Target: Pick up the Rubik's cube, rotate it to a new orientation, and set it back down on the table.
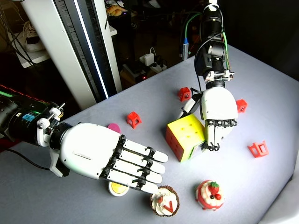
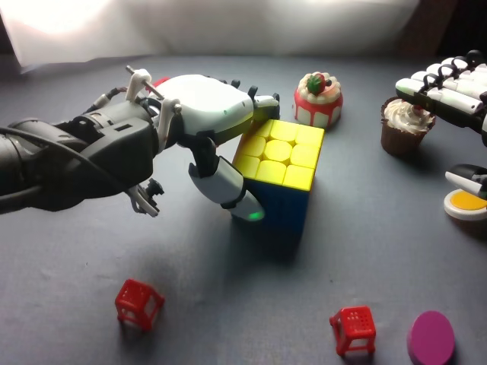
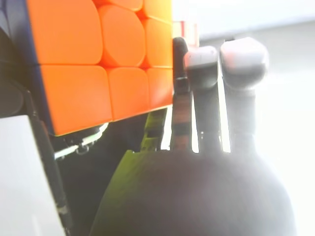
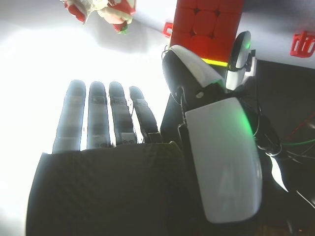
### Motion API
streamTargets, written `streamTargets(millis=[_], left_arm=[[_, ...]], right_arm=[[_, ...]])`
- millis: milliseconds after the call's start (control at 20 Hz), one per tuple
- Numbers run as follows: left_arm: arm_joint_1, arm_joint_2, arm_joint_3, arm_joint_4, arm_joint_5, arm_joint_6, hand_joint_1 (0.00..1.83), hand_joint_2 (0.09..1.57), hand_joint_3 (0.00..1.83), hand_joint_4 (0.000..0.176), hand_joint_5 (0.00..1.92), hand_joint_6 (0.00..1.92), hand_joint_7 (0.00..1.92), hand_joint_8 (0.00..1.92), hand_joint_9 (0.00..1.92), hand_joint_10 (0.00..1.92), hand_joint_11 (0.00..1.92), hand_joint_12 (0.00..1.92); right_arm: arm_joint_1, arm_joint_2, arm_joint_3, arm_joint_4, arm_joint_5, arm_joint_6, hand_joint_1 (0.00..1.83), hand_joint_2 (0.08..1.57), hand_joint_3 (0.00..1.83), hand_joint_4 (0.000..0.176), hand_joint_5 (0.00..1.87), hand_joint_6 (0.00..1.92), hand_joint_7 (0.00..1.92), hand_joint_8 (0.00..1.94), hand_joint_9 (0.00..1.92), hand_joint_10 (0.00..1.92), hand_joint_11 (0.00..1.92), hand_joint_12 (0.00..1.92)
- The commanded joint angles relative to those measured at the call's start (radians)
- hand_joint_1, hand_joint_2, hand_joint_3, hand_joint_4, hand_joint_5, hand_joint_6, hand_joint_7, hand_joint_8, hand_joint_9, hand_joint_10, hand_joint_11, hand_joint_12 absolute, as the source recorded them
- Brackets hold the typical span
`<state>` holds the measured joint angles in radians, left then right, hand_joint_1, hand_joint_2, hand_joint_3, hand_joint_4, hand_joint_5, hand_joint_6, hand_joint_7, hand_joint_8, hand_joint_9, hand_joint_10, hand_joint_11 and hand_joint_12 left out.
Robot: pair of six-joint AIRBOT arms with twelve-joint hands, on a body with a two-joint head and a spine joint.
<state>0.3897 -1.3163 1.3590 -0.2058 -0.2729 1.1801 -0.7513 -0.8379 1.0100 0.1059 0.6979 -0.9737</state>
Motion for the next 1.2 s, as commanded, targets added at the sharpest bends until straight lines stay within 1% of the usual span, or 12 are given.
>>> streamTargets(millis=[0,200,250,300,350,400,500,750,800,1050,1100,1150], left_arm=[[-0.01,0.012,-0.005,0.023,-0.061,0.039,1.14,1.17,0.0,0.0,0.87,1.16,0.98,1.92,1.19,1.92,1.35,1.92],[-0.018,0.02,-0.012,0.023,-0.059,0.066,1.14,1.16,0.0,0.0,0.89,1.13,0.92,1.92,1.1,1.92,1.27,1.92],[-0.018,0.023,-0.014,0.023,-0.062,0.066,1.19,1.2,0.04,0.0,0.78,1.27,0.79,1.53,0.94,1.92,1.11,1.92],[-0.018,0.026,-0.017,0.023,-0.067,0.066,1.2,1.21,0.02,0.0,0.87,1.04,0.7,1.63,0.68,1.92,0.82,1.92],[-0.017,0.032,-0.023,0.023,-0.074,0.066,1.21,1.21,0.01,0.0,0.91,0.99,0.68,1.62,0.59,1.87,0.7,1.92],[-0.017,0.038,-0.029,0.023,-0.084,0.066,1.21,1.21,0.01,0.0,0.91,0.99,0.68,1.62,0.59,1.87,0.7,1.92],[-0.017,0.053,-0.043,0.021,-0.11,0.06,1.13,1.17,0.0,0.0,0.88,1.16,0.89,1.91,1.07,1.92,1.22,1.92],[-0.018,0.083,-0.076,0.026,-0.177,0.043,1.12,1.17,0.0,0.0,0.86,1.2,0.79,1.92,0.96,1.92,1.14,1.92],[-0.016,0.089,-0.082,0.034,-0.198,0.024,1.18,1.2,0.03,0.0,0.84,1.1,0.76,1.65,0.77,1.92,0.91,1.92],[-0.005,0.105,-0.086,0.061,-0.268,-0.065,1.2,1.22,0.05,0.0,0.78,1.13,0.76,1.66,0.99,1.92,1.14,1.92],[-0.004,0.106,-0.087,0.061,-0.279,-0.075,1.12,1.17,0.04,0.0,0.83,1.27,0.94,1.91,1.13,1.92,1.29,1.92],[-0.001,0.109,-0.087,0.062,-0.294,-0.088,1.11,1.18,0.05,0.0,0.81,1.31,0.95,1.92,1.14,1.92,1.31,1.92]], right_arm=[[0.013,0.006,0.006,0.009,0.118,-0.001,0.82,1.27,0.2,0.0,0.0,0.0,0.0,0.0,0.0,0.0,0.0,0.0],[0.013,0.005,0.006,0.009,0.118,0.001,0.88,1.27,0.18,0.0,0.0,0.0,0.0,0.0,0.0,0.0,0.0,0.0],[0.013,0.005,0.006,0.009,0.119,0.002,0.88,1.27,0.18,0.0,0.0,0.0,0.0,0.0,0.0,0.0,0.0,0.0],[0.013,0.005,0.006,0.009,0.119,0.002,0.91,1.27,0.18,0.0,0.0,0.0,0.0,0.0,0.0,0.0,0.0,0.0],[0.013,0.005,0.006,0.009,0.123,0.004,0.87,1.28,0.18,0.0,0.0,0.0,0.0,0.0,0.0,0.0,0.0,0.0],[0.013,0.006,0.006,0.009,0.126,0.007,0.87,1.28,0.18,0.0,0.0,0.0,0.0,0.0,0.0,0.0,0.0,0.0],[0.013,0.007,0.006,0.007,0.134,0.014,0.84,1.29,0.17,0.0,0.0,0.0,0.0,0.0,0.0,0.0,0.0,0.0],[0.014,0.009,0.006,-0.013,0.155,0.044,0.93,1.28,0.15,0.0,0.0,0.0,0.0,0.0,0.0,0.0,0.0,0.0],[0.014,0.009,0.006,-0.022,0.163,0.058,0.96,1.28,0.15,0.0,0.0,0.0,0.0,0.0,0.0,0.0,0.0,0.0],[0.014,0.009,0.007,-0.037,0.198,0.096,0.96,1.31,0.06,0.0,0.0,0.0,0.0,0.0,0.0,0.0,0.02,0.01],[0.014,0.008,0.007,-0.038,0.206,0.101,0.89,1.35,0.0,0.0,0.0,0.0,0.0,0.0,0.0,0.0,0.0,0.77],[0.014,0.006,0.007,-0.039,0.219,0.105,0.86,1.34,0.0,0.0,0.0,0.0,0.0,0.0,0.0,0.0,0.0,1.07]])
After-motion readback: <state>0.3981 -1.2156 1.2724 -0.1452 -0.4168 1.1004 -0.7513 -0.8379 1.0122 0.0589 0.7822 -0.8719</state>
